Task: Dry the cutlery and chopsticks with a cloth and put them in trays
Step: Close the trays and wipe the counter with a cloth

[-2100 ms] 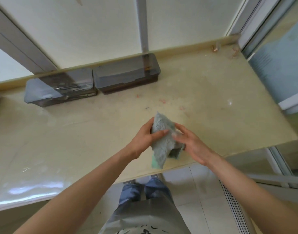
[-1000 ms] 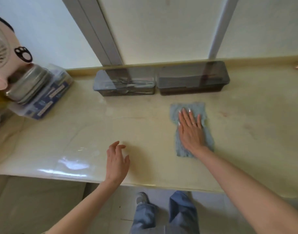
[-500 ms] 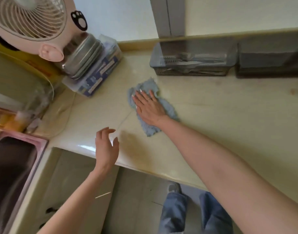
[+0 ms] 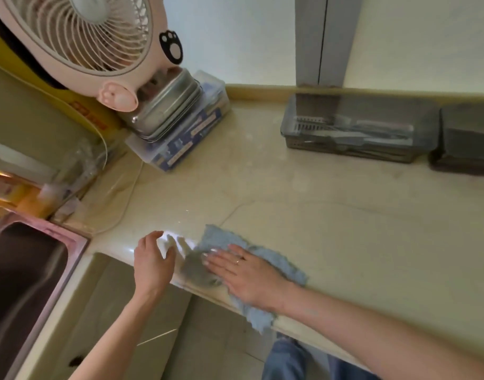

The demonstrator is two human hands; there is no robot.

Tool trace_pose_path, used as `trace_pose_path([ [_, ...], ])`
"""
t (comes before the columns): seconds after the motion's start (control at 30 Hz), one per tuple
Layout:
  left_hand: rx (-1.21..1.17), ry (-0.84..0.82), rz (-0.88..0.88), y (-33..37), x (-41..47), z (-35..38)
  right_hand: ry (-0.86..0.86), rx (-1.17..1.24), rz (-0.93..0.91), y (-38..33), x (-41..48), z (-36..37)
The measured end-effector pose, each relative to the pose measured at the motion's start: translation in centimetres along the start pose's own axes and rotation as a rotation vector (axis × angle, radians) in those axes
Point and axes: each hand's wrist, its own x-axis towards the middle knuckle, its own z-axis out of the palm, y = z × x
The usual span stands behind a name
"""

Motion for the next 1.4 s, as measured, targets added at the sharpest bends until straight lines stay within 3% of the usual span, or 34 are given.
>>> trace_pose_path([
  [0.1, 0.122, 0.009, 0.016, -0.5, -0.1, 0.2, 0.124, -0.078, 0.343, 8.0, 0.0, -1.7],
  [0.17, 0.089, 0.012, 0.0, -0.5, -0.5, 0.3, 0.097, -0.039, 0.578, 12.7, 2.5, -3.4],
  [0.4, -0.164, 0.086, -0.082, -2.1, -2.9, -0.5, 0.031, -0.076, 0.727, 14.8, 13.2, -3.7],
  [0.47, -0.173, 0.098, -0.078, -2.8, -3.4, -0.6, 0.042, -0.055, 0.666, 13.7, 15.2, -2.7],
  [0.63, -0.203, 0.149, -0.107, -3.8, -4.3, -0.7, -0.05, 0.024, 0.278, 6.5, 18.5, -0.2],
  [0.83, -0.19, 0.224, -0.097, -3.4, -4.8, -1.2, -0.159, 0.159, -0.118, -3.0, 16.6, 1.1],
  [1.07, -0.194, 0.16, -0.109, -1.5, -5.4, -0.7, -0.165, 0.29, -0.244, -6.0, 11.7, 1.0],
  [1.27, -0.216, 0.191, -0.118, 0.2, -6.5, -1.0, -0.167, 0.075, -0.179, -5.8, 6.2, 1.3],
  [1.4, -0.257, 0.17, -0.081, 1.4, -7.8, -0.6, -0.122, 0.103, -0.076, -4.1, 1.6, 0.9],
])
